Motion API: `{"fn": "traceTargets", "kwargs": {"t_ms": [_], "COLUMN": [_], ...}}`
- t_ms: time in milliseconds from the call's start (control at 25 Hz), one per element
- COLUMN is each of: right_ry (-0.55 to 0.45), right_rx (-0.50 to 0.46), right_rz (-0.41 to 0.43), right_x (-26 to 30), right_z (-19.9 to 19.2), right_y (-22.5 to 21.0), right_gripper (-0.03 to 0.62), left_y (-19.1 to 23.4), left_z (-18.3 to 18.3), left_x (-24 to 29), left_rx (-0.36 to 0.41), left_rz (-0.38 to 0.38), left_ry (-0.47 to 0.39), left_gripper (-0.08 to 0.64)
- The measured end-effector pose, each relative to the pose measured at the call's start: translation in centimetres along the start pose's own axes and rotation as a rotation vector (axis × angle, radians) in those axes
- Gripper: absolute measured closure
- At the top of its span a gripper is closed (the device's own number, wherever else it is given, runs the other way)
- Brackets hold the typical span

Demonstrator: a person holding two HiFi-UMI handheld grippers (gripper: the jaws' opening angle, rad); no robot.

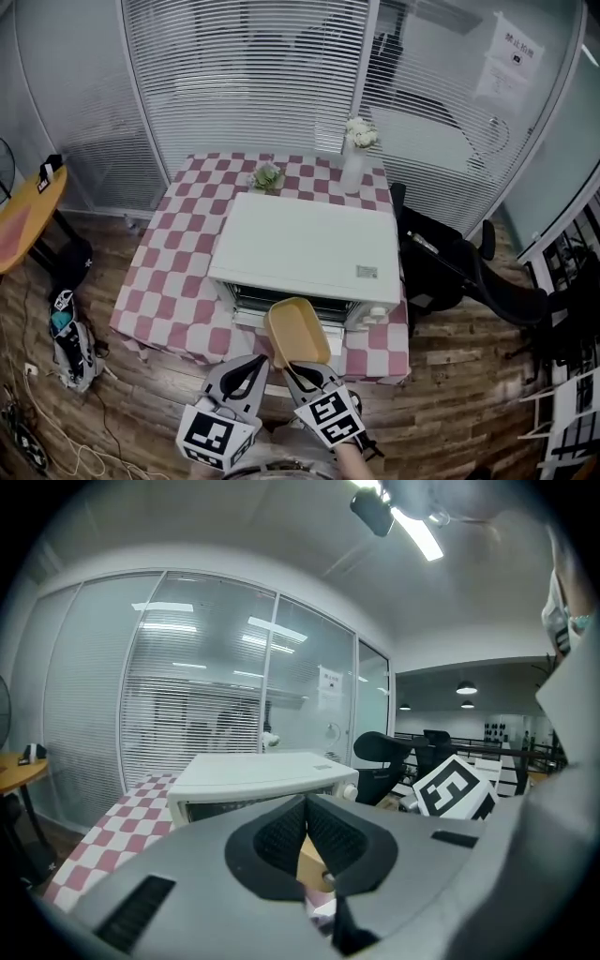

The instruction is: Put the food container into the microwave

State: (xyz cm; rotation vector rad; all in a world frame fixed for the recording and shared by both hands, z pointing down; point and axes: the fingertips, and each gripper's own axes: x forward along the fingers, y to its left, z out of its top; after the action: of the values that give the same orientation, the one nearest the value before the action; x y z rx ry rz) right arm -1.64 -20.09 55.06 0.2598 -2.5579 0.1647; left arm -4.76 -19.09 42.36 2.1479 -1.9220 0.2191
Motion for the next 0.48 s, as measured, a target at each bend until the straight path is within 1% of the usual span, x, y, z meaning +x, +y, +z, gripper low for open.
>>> {"fn": "traceTargets", "kwargs": {"t_ms": [240,480], "right_ry": [0.051,0.070], "right_rx": [0.005,0.030], "right_rz": [-0.003,-0.050], "right_x": [1.6,3.6], "right_z": [-0.2,0.5], "right_y": [-1.4,-3.2], "right_gripper": [0.575,0.575], "left_y": [1.7,4.2], "left_z": [0.5,2.1], "left_x": [1.0,3.4], "left_rx": [-0.002,0.028], "left_rz": [-0.001,-0.055], "left_ry": [0.000,-0.009], "left_gripper": [0.548,0.548]}}
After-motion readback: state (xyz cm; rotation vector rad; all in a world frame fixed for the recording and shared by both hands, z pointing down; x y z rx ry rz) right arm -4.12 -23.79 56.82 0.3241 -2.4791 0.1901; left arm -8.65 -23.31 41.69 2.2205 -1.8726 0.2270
